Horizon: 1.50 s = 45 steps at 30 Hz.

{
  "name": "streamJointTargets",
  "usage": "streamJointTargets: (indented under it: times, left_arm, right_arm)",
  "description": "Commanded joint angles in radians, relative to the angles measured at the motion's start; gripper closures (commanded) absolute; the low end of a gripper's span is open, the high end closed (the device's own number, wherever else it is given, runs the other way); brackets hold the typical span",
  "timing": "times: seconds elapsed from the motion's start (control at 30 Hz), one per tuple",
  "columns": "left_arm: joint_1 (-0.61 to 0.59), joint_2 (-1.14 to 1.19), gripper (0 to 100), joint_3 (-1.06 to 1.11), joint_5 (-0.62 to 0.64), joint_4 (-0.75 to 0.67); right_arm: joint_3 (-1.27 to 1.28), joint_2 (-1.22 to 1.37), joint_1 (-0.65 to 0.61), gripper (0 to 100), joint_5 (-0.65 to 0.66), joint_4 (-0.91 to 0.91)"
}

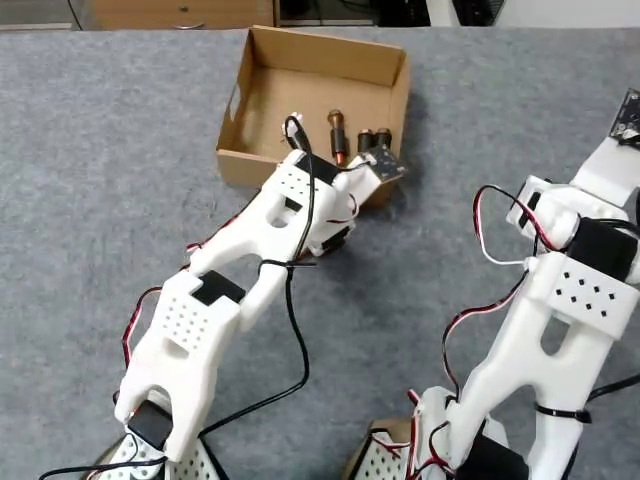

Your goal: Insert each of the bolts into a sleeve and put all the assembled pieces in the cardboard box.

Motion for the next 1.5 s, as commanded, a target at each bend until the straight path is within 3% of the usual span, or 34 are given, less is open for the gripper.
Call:
streamJointTargets:
  times: [0.0,0.13,0.43,0.6,0.83,0.93,1.13,1.47]
  left_arm:
    - [0.023,0.019,93,-0.069,0.005,-0.049]
    - [0.025,0.050,98,-0.095,0.038,-0.051]
    - [-0.008,0.010,98,-0.140,0.129,-0.025]
    - [-0.041,-0.094,98,-0.301,0.244,0.164]
    - [-0.117,-0.213,98,-0.574,0.499,0.485]
    - [-0.181,-0.271,98,-0.611,0.614,0.493]
    - [-0.241,-0.536,98,-0.416,0.720,0.493]
    - [-0.192,-1.127,98,0.080,0.861,0.489]
  right_arm:
    - [-0.008,-0.041,-0.013,99.7,-0.002,-0.025]
    - [-0.002,-0.041,-0.042,99.7,-0.002,-0.020]
    - [-0.002,-0.047,-0.124,99.7,-0.003,-0.017]
    - [-0.002,-0.047,-0.177,99.7,-0.003,-0.020]
    - [-0.008,-0.048,-0.239,99.7,-0.002,-0.023]
    - [-0.010,-0.048,-0.268,99.7,-0.002,-0.017]
    - [-0.010,-0.177,-0.354,99.7,-0.002,-0.021]
    - [-0.005,-0.409,-0.507,99.7,-0.009,-0.015]
